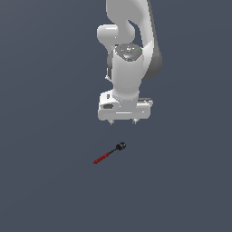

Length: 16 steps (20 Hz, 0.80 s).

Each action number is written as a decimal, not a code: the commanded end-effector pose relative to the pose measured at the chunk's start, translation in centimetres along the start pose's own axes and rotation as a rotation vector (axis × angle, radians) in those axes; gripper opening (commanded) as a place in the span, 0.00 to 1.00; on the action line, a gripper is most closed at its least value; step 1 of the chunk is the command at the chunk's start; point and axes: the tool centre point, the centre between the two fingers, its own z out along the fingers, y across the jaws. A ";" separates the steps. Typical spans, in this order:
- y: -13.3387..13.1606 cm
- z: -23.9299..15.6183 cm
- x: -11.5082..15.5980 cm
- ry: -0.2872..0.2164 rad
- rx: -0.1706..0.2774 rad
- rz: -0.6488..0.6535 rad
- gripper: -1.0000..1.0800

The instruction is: Pick up the object and move it to a goal position.

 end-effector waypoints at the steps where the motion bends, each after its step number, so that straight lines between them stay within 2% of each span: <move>1: 0.0 0.0 0.0 0.000 0.000 0.003 0.96; 8: 0.4 0.8 0.5 -0.004 0.004 0.066 0.96; 16: 1.3 2.9 1.7 -0.016 0.009 0.230 0.96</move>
